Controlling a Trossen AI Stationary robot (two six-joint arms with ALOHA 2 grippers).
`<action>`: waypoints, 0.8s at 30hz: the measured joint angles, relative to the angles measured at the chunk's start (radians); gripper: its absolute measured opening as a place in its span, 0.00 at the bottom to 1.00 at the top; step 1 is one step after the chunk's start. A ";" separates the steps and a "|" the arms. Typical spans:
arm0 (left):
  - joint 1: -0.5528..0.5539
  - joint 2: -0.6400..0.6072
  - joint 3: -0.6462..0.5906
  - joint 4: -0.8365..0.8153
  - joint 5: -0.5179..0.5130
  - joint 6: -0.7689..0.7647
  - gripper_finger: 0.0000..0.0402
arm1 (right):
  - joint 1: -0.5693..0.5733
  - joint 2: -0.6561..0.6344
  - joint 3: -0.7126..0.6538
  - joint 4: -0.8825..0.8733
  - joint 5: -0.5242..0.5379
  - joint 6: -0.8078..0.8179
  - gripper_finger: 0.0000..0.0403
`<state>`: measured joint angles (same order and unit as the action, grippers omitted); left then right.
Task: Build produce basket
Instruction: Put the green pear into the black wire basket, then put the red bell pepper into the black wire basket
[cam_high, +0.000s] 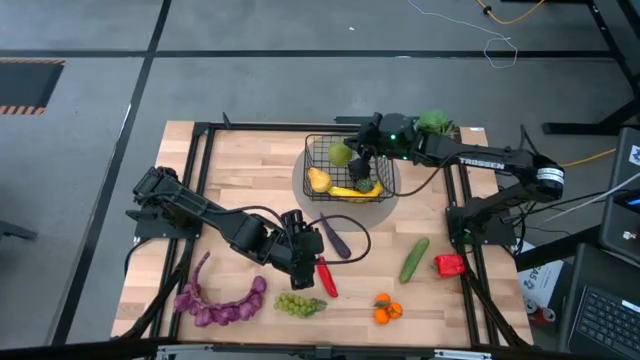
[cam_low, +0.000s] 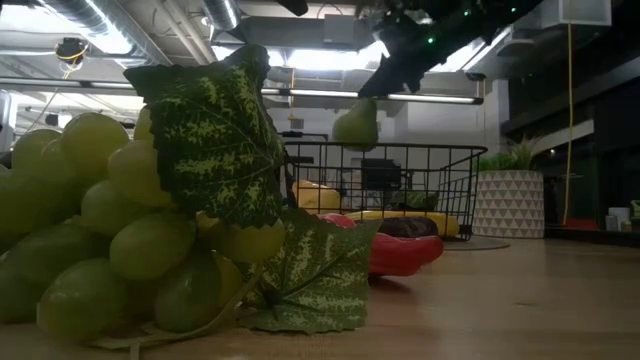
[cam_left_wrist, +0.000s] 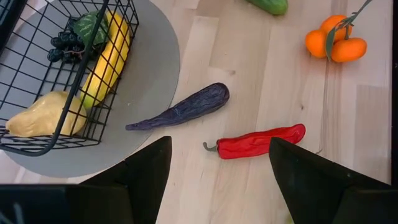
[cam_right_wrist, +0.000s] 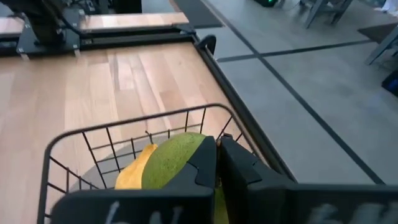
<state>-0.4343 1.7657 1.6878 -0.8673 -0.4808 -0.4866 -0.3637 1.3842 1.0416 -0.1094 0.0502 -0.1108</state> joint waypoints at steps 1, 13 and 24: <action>0.000 0.000 0.000 0.000 0.000 0.000 0.66 | 0.000 0.007 0.000 0.000 0.000 0.000 0.02; 0.000 0.000 0.000 0.000 0.000 0.001 0.66 | 0.001 0.024 0.001 -0.024 0.000 -0.002 0.08; 0.000 0.000 0.000 -0.006 -0.001 0.001 0.66 | 0.001 -0.048 0.143 -0.383 -0.001 0.064 0.29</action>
<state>-0.4347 1.7657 1.6878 -0.8736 -0.4816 -0.4857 -0.3626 1.3361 1.1850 -0.4927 0.0496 -0.0463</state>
